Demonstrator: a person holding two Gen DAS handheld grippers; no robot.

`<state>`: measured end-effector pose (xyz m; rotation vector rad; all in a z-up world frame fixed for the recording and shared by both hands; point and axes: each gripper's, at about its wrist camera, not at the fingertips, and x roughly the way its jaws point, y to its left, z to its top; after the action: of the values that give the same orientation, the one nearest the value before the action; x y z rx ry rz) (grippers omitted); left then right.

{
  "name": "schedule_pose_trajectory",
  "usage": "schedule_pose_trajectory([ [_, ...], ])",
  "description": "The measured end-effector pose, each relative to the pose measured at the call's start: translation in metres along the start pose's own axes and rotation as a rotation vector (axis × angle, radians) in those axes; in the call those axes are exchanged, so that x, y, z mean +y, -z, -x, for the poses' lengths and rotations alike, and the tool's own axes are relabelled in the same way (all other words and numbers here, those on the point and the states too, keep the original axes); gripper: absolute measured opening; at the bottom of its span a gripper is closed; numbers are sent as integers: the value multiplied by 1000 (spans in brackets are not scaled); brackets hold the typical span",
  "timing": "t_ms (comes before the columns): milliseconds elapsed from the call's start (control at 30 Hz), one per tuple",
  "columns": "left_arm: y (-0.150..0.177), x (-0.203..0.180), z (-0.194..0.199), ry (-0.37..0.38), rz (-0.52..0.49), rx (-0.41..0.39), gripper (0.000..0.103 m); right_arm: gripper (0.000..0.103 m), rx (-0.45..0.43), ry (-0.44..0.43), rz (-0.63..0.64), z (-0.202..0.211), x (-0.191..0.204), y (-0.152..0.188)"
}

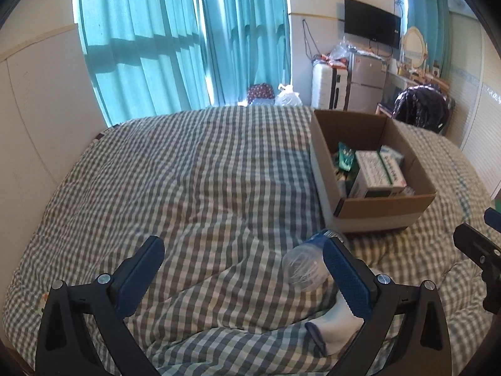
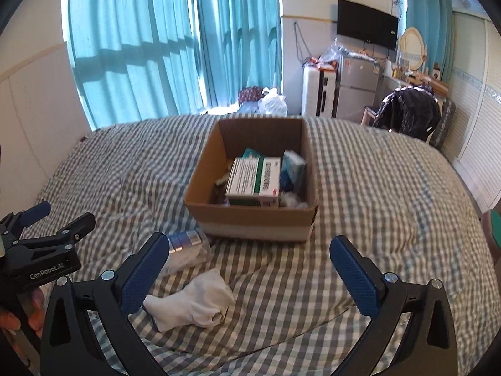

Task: Organize objects
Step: 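Withdraw both tools from the box toward the socks and clear container, then grasp the white socks with the right tool while the left tool grasps the clear container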

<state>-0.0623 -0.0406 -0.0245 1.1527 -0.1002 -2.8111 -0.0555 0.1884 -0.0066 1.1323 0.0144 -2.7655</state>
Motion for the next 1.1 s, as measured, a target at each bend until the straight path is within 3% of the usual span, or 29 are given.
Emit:
schedule_pose_trajectory([
  [367, 42, -12, -53, -56, -106, 63, 103, 103, 111, -47, 32, -52, 21, 35],
  [567, 49, -5, -71, -34, -73, 124, 103, 103, 182, -85, 61, -73, 35, 50],
  [800, 52, 5, -82, -75, -36, 165, 103, 102, 260, -157, 67, -91, 51, 64],
  [900, 53, 6, -85, -69, -30, 175, 103, 95, 294, -159, 83, -98, 56, 70],
  [1000, 54, 5, -87, -67, -36, 180, 103, 94, 332, -179, 85, -107, 60, 76],
  [1100, 55, 4, -88, -64, -42, 187, 103, 82, 367, -172, 90, -118, 61, 81],
])
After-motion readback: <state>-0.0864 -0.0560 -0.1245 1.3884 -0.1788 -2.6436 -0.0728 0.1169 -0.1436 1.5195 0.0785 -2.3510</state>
